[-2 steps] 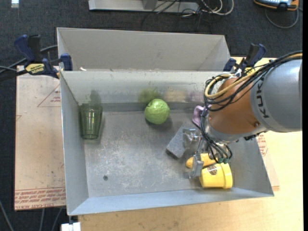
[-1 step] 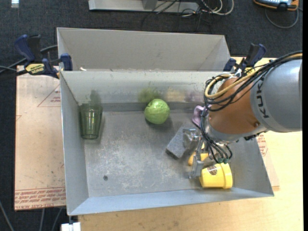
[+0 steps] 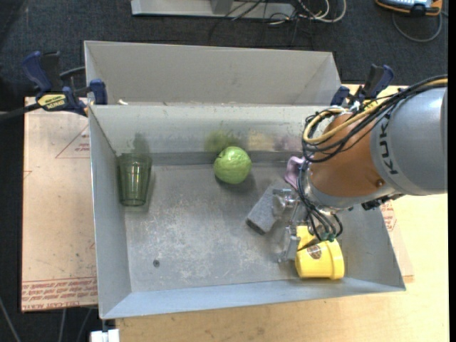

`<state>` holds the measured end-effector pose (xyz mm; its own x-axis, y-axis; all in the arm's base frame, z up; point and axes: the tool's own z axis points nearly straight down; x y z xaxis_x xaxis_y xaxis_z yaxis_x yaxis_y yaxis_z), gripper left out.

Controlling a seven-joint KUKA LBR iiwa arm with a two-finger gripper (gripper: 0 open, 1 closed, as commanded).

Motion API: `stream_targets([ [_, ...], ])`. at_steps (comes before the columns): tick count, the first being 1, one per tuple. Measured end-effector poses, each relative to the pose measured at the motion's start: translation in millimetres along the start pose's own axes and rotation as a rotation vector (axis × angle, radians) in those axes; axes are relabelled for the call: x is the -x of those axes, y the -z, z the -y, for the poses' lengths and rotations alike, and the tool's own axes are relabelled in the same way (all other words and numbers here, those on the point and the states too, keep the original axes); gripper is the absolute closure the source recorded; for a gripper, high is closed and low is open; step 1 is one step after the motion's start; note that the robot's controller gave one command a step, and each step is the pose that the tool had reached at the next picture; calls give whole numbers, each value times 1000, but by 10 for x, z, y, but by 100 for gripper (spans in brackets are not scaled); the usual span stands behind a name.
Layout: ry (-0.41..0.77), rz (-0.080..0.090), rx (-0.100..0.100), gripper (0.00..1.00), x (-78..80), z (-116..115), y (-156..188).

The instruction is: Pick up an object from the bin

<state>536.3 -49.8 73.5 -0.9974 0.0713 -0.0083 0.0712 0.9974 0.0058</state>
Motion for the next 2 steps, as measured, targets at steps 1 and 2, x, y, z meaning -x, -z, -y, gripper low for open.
stream_targets([
  [1,-116,-2,-1,0,336,12,161],
  [2,31,4,-1,0,571,-111,227],
])
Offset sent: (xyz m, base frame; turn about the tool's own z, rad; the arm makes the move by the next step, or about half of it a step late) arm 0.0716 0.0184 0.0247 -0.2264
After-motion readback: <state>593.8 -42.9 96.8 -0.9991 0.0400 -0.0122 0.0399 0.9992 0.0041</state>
